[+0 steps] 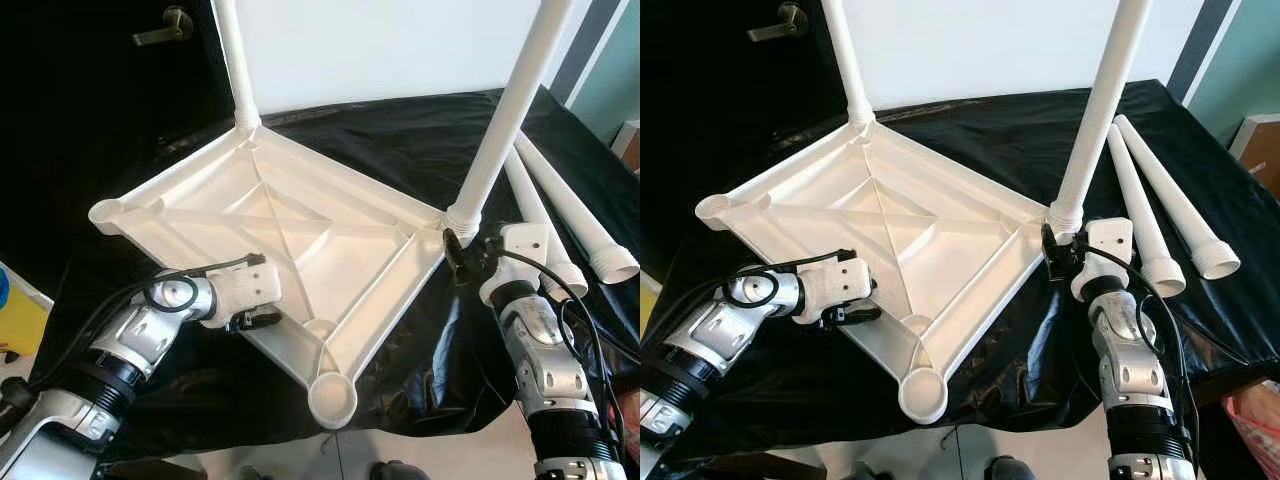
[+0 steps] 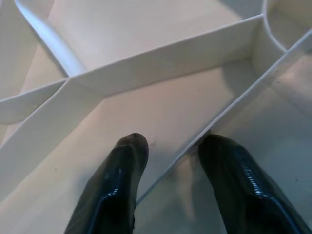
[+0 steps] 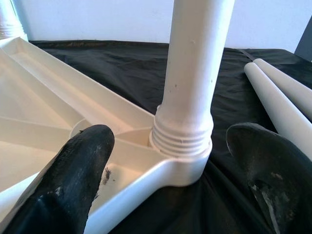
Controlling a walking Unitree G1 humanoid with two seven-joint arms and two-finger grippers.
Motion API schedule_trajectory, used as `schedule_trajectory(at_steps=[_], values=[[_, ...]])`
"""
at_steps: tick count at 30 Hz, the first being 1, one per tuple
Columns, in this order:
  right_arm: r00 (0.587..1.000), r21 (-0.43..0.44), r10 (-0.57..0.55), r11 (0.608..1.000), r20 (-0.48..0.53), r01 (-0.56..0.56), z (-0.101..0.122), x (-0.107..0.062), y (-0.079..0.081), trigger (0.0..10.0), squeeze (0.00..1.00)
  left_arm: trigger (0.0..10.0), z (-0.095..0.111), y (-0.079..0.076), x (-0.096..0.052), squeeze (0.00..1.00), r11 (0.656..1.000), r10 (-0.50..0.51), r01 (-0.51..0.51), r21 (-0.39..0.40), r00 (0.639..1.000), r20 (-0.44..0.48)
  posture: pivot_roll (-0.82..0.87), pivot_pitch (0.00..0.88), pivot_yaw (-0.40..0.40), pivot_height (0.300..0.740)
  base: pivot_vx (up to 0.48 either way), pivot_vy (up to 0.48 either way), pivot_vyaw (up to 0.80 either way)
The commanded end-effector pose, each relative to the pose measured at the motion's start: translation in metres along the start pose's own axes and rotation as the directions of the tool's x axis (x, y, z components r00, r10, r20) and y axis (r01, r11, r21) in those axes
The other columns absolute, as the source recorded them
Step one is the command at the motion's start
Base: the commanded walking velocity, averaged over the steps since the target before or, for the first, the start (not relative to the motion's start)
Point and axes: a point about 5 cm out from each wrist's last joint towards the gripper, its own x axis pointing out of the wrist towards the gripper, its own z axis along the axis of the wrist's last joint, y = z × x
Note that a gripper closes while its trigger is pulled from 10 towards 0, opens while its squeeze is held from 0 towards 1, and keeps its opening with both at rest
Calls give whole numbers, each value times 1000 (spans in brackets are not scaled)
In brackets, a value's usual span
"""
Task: Building children table
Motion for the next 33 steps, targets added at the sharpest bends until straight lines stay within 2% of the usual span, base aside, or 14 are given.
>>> schedule_trajectory(at_steps=[1,9,15,19,23,28,33], values=[[1000,15,-10,1000,-10,10,-4,-2,-1,10000,0,0,-14,-10,8,0,997,-15,12,-83,999,-36,-110,116,63,740,0,0,0],[1000,21,-22,1000,-7,23,-3,-2,-2,10000,0,0,-8,-10,14,0,996,-23,22,-85,1000,-12,-113,114,65,740,0,0,0],[1000,23,-27,999,-4,27,-3,-2,-3,10000,0,0,5,-7,22,0,997,-2,5,-82,999,40,-113,117,65,740,0,0,0],[1000,25,-28,999,-5,28,-2,0,-3,10000,0,0,21,6,23,0,990,62,-46,-130,991,119,-109,118,61,740,0,0,0],[1000,26,-23,999,-2,23,-2,1,-2,10000,0,0,29,9,23,0,990,54,-31,-141,985,164,-110,116,60,740,0,0,0],[1000,27,-23,999,-2,23,-2,1,-2,10000,0,0,27,4,23,0,990,25,-2,-144,987,158,-110,115,61,740,0,0,0],[1000,28,-25,999,-1,25,-2,1,-2,10000,0,0,26,5,24,0,988,36,-12,-153,987,158,-109,115,61,740,0,0,0]])
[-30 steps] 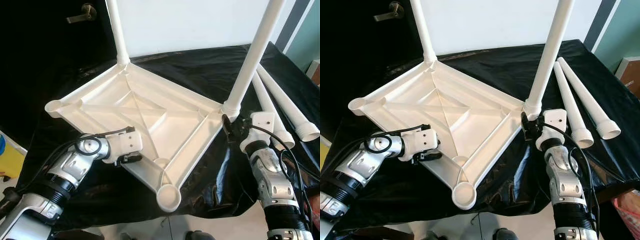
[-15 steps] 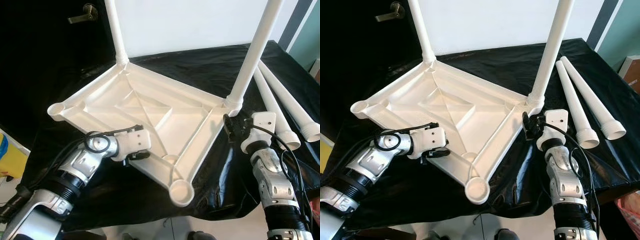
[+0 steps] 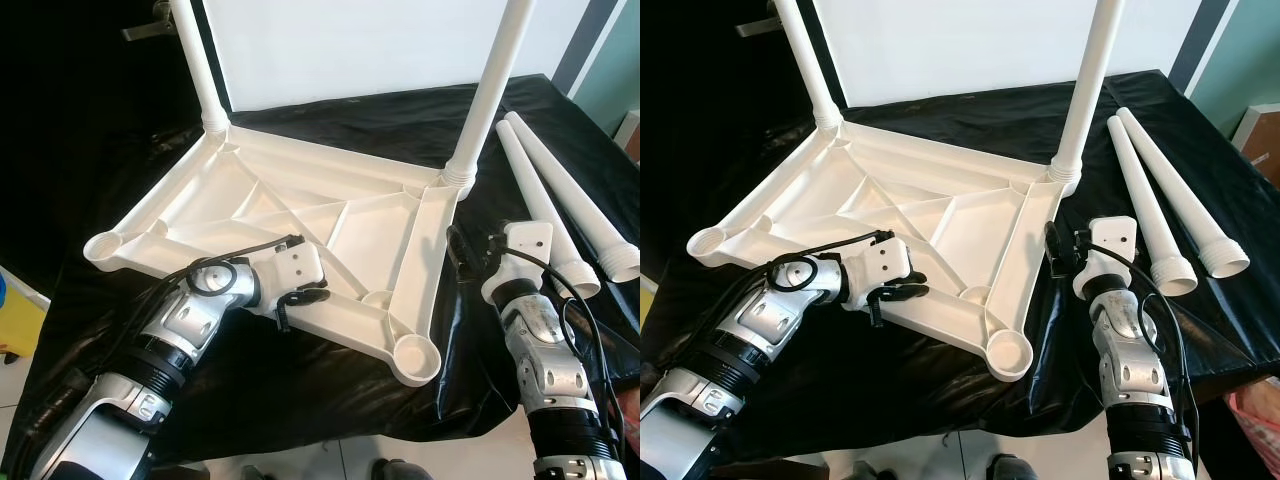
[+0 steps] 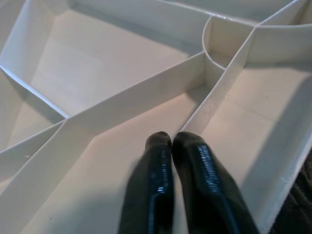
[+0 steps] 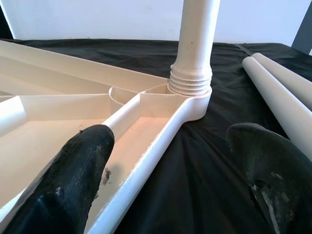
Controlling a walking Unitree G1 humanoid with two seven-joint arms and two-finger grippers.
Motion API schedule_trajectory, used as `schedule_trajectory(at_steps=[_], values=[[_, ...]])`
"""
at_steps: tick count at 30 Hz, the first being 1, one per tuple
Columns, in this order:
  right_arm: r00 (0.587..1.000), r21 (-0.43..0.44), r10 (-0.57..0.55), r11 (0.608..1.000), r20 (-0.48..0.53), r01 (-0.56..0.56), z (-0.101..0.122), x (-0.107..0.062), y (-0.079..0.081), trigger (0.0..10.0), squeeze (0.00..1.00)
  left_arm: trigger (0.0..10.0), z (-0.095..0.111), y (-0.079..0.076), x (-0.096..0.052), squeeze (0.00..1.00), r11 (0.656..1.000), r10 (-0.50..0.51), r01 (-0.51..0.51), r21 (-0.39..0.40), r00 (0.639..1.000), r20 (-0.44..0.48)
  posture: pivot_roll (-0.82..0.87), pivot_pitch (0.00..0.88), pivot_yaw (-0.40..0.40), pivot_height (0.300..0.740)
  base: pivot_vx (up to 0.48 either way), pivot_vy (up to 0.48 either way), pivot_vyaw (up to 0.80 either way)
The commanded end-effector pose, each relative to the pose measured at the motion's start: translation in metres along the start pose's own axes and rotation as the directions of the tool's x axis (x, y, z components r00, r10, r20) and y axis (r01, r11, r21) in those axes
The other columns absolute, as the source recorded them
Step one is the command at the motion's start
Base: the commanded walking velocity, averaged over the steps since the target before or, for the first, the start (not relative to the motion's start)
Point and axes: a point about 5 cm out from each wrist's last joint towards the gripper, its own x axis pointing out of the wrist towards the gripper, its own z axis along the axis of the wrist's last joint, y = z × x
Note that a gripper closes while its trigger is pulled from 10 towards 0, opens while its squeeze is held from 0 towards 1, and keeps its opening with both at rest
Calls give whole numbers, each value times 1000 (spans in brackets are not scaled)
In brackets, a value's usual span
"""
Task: Building children table
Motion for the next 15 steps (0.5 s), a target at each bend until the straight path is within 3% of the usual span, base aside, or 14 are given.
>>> schedule_trajectory(at_steps=[1,2,6,7,15], values=[[1000,19,-6,1000,-8,6,-3,0,0,10000,0,0,-17,-1,-2,0,997,29,-33,-65,998,-61,-109,115,61,740,0,0,0],[1000,20,-5,1000,-9,5,-4,-1,0,10000,0,10000,-16,-2,-2,0,997,22,-26,-69,998,-58,-106,113,61,740,0,0,0],[1000,22,-1,1000,-11,1,-5,0,1,10000,0,10000,-14,-3,-1,0,997,10,-13,-73,999,-41,-106,113,61,740,0,0,0],[1000,22,0,1000,-10,1,-5,0,1,10000,0,10000,-14,-3,-1,1000,996,13,-16,-89,999,-31,-106,113,61,740,0,0,0],[1000,29,11,1000,-10,-10,-5,-2,5,10000,0,10000,-8,-1,-7,1000,995,-24,27,-94,999,33,-104,109,62,740,0,0,0]])
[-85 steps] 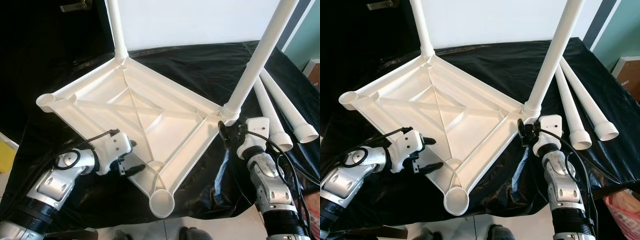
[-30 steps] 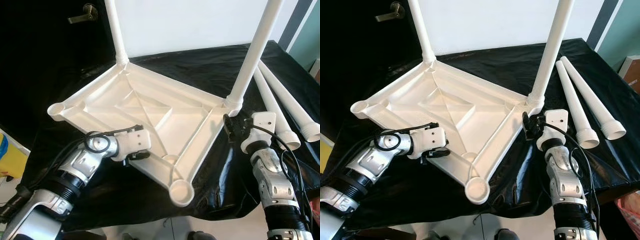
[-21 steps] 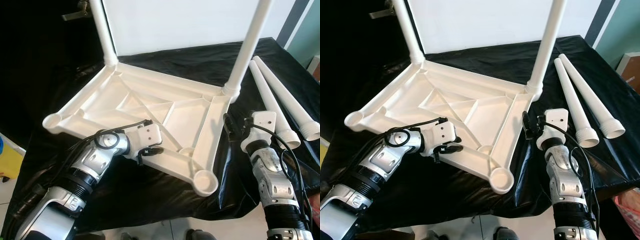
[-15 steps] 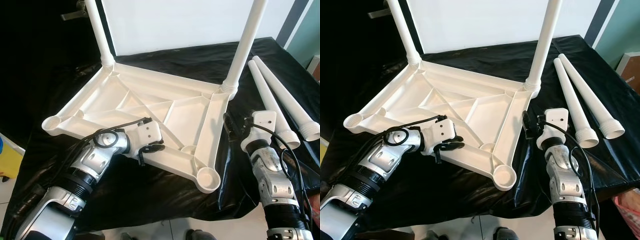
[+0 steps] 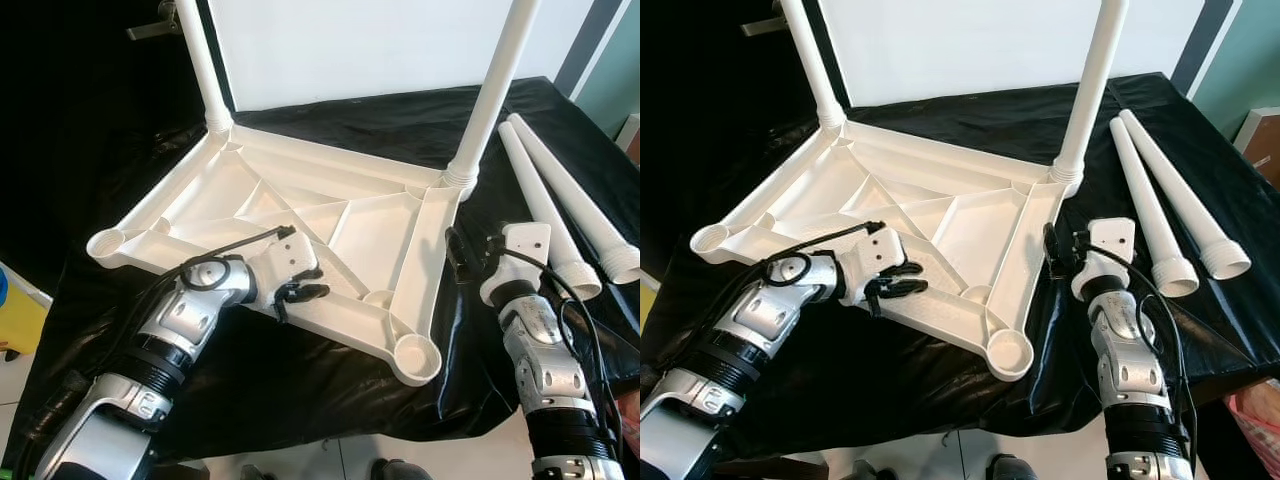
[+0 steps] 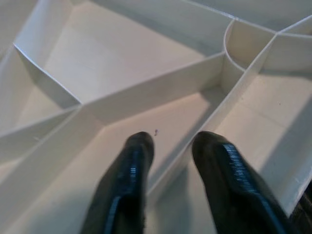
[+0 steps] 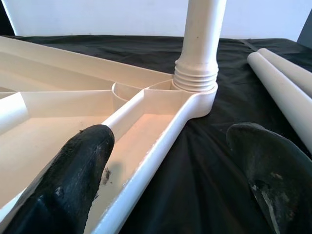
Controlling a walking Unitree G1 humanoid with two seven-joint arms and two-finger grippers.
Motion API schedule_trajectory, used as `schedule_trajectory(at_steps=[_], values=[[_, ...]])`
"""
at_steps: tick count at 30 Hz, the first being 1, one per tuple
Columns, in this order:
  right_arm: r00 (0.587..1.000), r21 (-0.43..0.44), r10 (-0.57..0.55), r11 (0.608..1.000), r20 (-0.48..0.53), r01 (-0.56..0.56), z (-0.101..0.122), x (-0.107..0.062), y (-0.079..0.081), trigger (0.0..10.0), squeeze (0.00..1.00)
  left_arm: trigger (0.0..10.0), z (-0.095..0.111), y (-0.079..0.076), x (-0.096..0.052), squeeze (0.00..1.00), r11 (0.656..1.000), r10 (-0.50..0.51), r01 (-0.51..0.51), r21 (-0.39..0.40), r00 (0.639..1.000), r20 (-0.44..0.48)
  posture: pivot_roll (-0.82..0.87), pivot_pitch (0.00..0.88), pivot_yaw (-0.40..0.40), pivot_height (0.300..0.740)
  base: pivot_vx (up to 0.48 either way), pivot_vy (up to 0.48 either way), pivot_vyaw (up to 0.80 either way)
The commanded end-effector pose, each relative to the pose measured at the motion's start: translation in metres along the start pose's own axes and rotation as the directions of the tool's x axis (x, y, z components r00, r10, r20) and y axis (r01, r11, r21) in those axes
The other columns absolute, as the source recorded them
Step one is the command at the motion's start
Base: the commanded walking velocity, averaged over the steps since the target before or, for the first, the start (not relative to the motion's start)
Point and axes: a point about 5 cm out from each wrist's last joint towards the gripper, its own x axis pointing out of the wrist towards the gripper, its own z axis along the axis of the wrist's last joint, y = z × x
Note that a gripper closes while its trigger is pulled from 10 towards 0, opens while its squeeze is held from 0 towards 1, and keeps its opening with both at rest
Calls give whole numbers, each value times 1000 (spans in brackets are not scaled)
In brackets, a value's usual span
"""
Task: Building children table
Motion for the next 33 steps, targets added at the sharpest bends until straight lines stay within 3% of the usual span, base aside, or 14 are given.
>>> schedule_trajectory(at_steps=[1,4,5,9,13,17,19,26,27,33], values=[[1000,16,5,1000,-4,-5,-3,-2,1,10000,0,10000,-5,-3,-2,1000,1000,-26,26,-17,1000,-5,-104,109,62,740,0,0,0],[1000,20,9,1000,-6,-9,-3,-3,2,10000,0,10000,-6,-5,-3,1000,998,-54,54,19,998,-18,-105,109,64,740,0,0,0],[1000,22,11,1000,-7,-11,-4,-3,3,10000,0,10000,-5,-7,-4,0,997,-72,73,34,997,-11,-105,109,64,740,0,0,0],[1000,25,13,1000,-9,-13,-4,-3,4,10000,0,10000,-3,-4,-3,0,999,-49,48,15,999,4,-105,109,64,740,0,0,0],[1000,28,10,1000,-8,-10,-4,-3,4,10000,0,10000,-10,0,5,0,1000,17,-16,13,997,-77,-97,115,57,740,0,0,0],[1000,29,11,1000,-7,-10,-4,-2,4,10000,0,10000,-12,3,9,0,999,50,-49,13,994,-97,-95,115,55,740,0,0,0],[1000,29,10,1000,-5,-10,-3,-1,3,10000,0,10000,-16,9,18,0,991,131,-134,-5,978,-159,-90,116,51,740,0,0,0],[1000,27,8,1000,-4,-8,-3,-1,3,10000,0,9922,-21,16,21,0,974,191,-212,-78,957,-216,-90,117,49,740,0,0,0],[1000,28,8,1000,-3,-8,-3,0,3,10000,0,157,-21,18,20,0,971,201,-225,-86,954,-222,-91,117,50,740,0,0,0],[1000,30,2,1000,-1,-2,-2,0,3,10000,0,0,-23,24,16,0,956,253,-280,-92,941,-226,-93,117,52,740,0,0,0]])
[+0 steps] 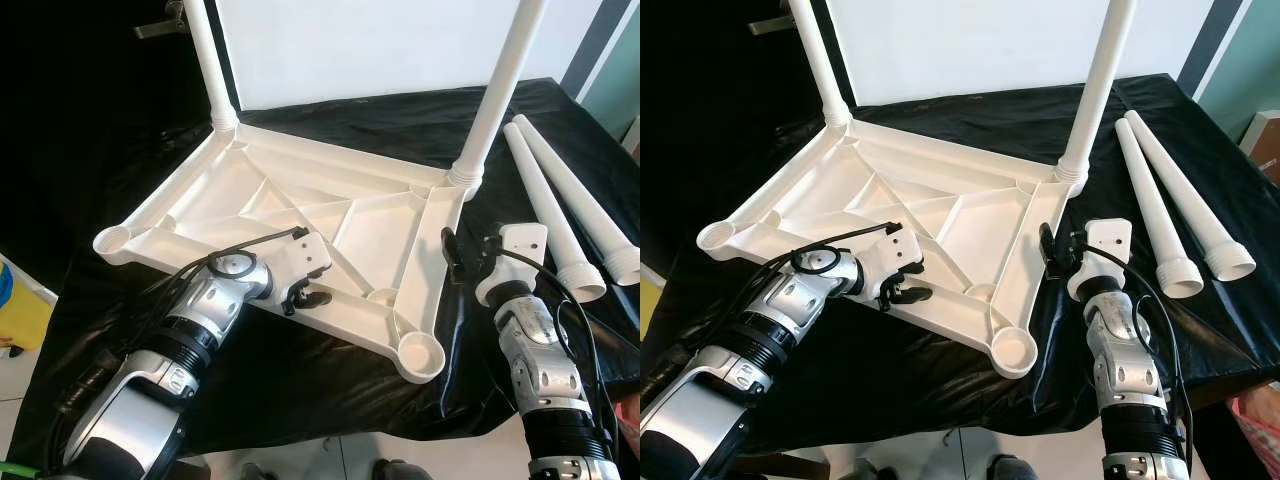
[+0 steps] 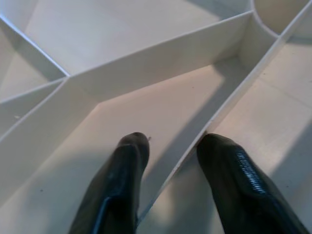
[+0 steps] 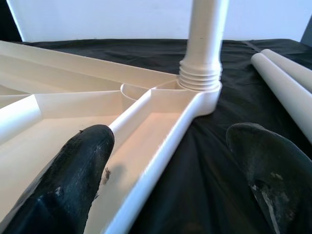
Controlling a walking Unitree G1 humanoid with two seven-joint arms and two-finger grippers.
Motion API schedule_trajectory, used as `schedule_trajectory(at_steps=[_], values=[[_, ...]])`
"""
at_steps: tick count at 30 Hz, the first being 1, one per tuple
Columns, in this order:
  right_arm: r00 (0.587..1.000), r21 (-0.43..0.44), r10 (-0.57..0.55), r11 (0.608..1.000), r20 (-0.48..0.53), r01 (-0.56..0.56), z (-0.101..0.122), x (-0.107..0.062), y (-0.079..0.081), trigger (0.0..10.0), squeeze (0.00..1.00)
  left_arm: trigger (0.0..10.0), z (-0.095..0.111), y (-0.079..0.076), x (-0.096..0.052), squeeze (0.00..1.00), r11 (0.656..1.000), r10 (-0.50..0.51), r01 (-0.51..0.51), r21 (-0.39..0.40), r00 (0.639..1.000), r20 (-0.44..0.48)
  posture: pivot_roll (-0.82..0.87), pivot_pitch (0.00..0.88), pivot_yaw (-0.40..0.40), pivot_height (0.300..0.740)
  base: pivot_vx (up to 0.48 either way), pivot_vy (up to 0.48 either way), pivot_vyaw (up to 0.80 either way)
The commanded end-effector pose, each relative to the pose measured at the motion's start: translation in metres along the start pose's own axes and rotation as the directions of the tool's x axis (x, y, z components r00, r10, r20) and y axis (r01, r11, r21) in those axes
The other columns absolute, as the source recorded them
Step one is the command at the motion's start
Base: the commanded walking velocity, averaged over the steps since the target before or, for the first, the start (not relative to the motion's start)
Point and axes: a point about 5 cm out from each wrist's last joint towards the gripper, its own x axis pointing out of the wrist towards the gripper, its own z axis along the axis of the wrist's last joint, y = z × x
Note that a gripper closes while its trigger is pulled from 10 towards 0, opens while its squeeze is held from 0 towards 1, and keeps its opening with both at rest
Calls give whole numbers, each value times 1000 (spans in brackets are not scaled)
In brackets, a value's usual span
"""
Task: Building children table
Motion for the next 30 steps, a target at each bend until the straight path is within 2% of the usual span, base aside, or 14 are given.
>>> schedule_trajectory(at_steps=[1,9,14,17,26,30], values=[[1000,10,-7,1000,-2,7,-1,-1,0,10000,0,0,-19,11,-5,0,969,226,-230,-86,973,-55,-93,117,52,740,0,0,0],[1000,12,-11,1000,-2,11,-1,-1,0,10000,0,0,-15,6,-3,0,962,248,-252,-109,968,-43,-91,118,48,740,0,0,0],[1000,14,-6,1000,-5,6,-2,1,1,10000,0,0,-14,-12,3,0,972,196,-198,-126,980,-29,-84,123,41,740,0,0,0],[1000,13,-3,1000,-6,3,-2,1,2,10000,0,0,-13,-17,4,0,972,183,-183,-144,983,-19,-82,123,39,740,0,0,0],[1000,13,-1,1000,-6,1,-2,2,2,10000,0,0,-11,-11,1,0,963,224,-225,-149,974,-22,-81,116,36,740,0,0,0],[1000,16,0,1000,-3,0,-2,3,3,10000,0,0,-6,-12,-3,0,978,168,-165,-130,986,10,-83,111,40,740,0,0,0]])
